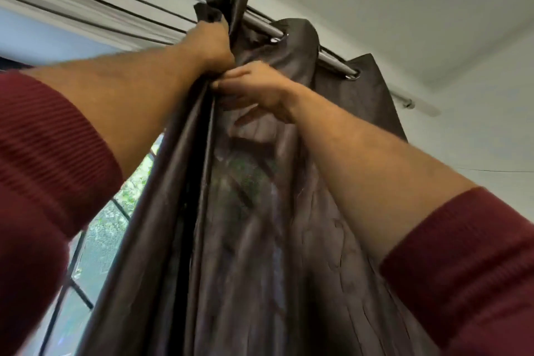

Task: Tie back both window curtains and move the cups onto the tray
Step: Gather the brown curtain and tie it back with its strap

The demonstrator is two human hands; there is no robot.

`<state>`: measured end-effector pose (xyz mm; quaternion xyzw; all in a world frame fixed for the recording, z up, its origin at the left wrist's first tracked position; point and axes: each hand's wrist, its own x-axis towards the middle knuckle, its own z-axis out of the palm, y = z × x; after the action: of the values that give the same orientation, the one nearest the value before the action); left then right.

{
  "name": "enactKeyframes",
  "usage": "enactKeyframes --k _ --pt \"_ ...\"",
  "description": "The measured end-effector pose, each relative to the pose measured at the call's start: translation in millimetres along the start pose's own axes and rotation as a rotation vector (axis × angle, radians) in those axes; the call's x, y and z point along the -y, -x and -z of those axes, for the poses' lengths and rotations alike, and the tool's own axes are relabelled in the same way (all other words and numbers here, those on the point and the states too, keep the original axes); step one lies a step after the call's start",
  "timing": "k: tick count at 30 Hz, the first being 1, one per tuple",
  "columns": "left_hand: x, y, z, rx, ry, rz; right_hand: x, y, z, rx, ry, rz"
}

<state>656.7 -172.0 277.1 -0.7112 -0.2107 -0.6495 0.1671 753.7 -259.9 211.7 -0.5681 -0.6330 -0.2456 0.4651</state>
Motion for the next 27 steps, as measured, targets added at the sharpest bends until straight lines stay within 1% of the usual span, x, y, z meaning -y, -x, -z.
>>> enactKeyframes --k 1,2,3,4,5,6,7,8,10,12,13,14,15,16,17,18,20,21,22,23,25,26,27 --pt "5 1 -2 -0.013 -0.046 -0.013 -10 0 19 -0.239 0.06 0.004" --pt "6 6 -3 -0.005 -0.098 -0.027 -23 -1 43 -0.539 0.157 -0.012" --pt "7 11 -4 0.001 -0.137 -0.038 -36 -1 66 -0.802 0.205 -0.065" --pt "6 13 -6 -0.011 -0.169 -0.04 -51 -4 87 -0.929 0.176 -0.145" --pt "5 13 -9 -0.028 -0.177 -0.04 -61 -2 104 -0.891 0.11 -0.241" --pt "2 14 -10 -0.038 -0.165 -0.032 -73 -7 115 -0.778 0.014 -0.273" --pt "-2 16 -11 -0.051 -0.154 -0.024 -79 -14 116 -0.652 -0.069 -0.277" --pt "-4 16 -9 -0.092 -0.163 -0.013 -82 -27 114 -0.581 -0.1 -0.256" --pt "-11 17 -10 -0.204 -0.2 -0.014 -86 -44 106 -0.521 -0.019 -0.281" --pt "-14 24 -8 -0.303 -0.175 -0.042 -83 -58 89 -0.498 0.055 -0.304" --pt "-19 29 -7 -0.309 -0.161 -0.066 -77 -61 82 -0.494 0.114 -0.288" --pt "-22 33 -8 -0.294 -0.179 -0.113 -67 -66 74 -0.462 0.17 -0.234" --pt "-23 34 -11 -0.253 -0.197 -0.17 -51 -67 67 -0.405 0.193 -0.144" --pt "-26 30 -13 -0.201 -0.208 -0.183 -37 -68 62 -0.343 0.178 -0.027" --pt "-30 29 -11 -0.163 -0.198 -0.135 -20 -66 58 -0.281 0.152 0.075" --pt "-35 28 -8 -0.162 -0.173 -0.069 -7 -67 52 -0.217 0.092 0.139" --pt "-34 25 2 -0.243 -0.083 0.088 5 -58 45 -0.145 0.008 0.229" --pt "-32 29 6 -0.268 -0.056 0.131 4 -49 42 -0.158 -0.033 0.297" --pt "-31 34 10 -0.267 -0.036 0.139 7 -38 39 -0.248 -0.014 0.295" --pt "-33 43 13 -0.246 -0.015 0.127 7 -29 40 -0.361 0.009 0.246" --pt "-40 61 12 -0.18 -0.068 0.075 -15 -17 37 -0.756 0.219 0.183" --pt "-42 70 11 -0.13 -0.131 0.047 -32 -7 31 -0.819 0.271 0.127" --pt "-43 85 10 -0.065 -0.201 0.013 -49 6 22 -0.741 0.246 0.063"
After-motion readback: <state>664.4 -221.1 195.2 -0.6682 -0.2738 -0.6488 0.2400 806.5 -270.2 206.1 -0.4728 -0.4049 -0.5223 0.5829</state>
